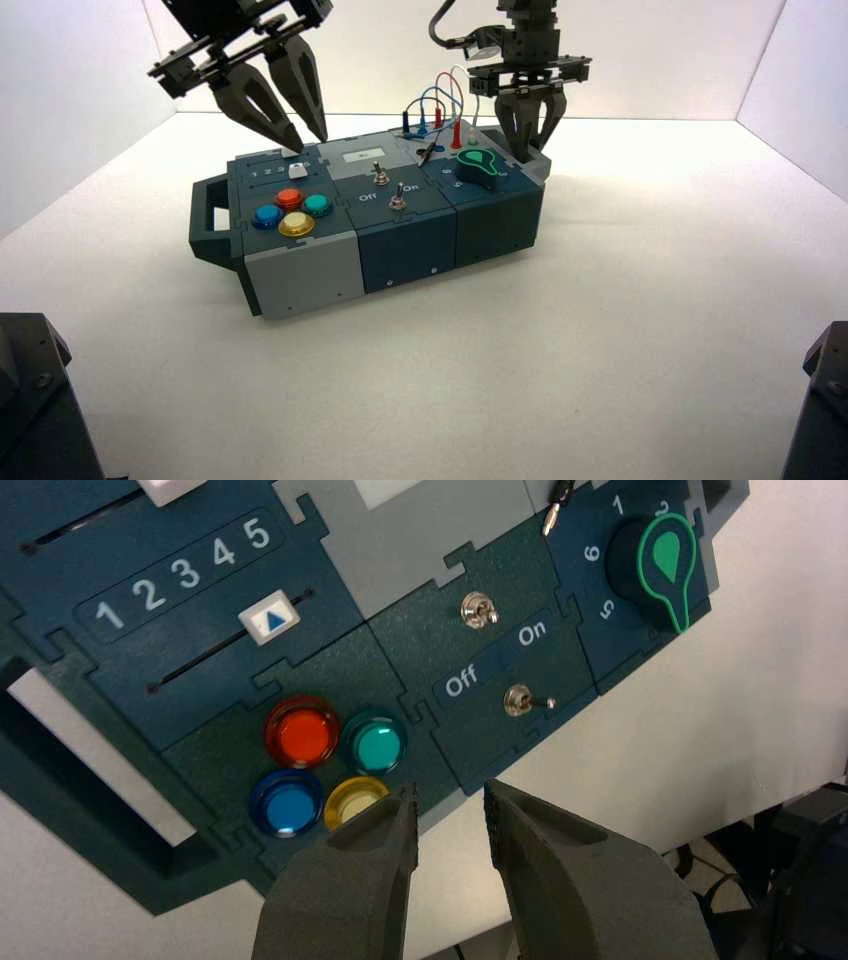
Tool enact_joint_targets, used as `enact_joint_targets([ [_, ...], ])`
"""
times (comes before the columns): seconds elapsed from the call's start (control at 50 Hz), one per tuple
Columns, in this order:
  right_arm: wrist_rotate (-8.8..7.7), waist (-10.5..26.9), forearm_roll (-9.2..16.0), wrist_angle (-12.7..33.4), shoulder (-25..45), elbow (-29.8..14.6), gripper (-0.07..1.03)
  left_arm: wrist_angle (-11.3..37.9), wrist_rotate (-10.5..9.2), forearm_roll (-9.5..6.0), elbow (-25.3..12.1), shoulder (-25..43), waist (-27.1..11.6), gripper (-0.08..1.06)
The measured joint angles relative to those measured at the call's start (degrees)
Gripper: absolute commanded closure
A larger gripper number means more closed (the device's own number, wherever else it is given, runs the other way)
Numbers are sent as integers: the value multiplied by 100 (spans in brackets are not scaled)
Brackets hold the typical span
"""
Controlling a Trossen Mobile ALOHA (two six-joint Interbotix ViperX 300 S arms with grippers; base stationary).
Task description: Flip the top switch on with the left gripper.
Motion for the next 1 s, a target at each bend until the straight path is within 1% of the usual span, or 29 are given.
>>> enact_joint_targets([
  [0.14, 0, 26, 9, 62, 0, 0, 98, 53, 0, 9, -70, 123, -35, 63],
  [0.38, -9, 35, 18, 79, 9, -18, 98, 105, 26, 0, -149, 255, -44, 63],
  [0.58, -62, 44, 26, 185, 352, -360, 98, 167, 35, 9, -237, 325, -53, 63],
  [0.8, -123, 114, 35, 229, 492, -642, 98, 202, 26, 9, -316, 369, -53, 64],
  [0.88, -123, 158, 44, 264, 519, -703, 98, 202, 35, 0, -334, 475, -53, 67],
  [1.0, -132, 185, 35, 272, 536, -747, 98, 202, 26, 9, -343, 615, -53, 76],
])
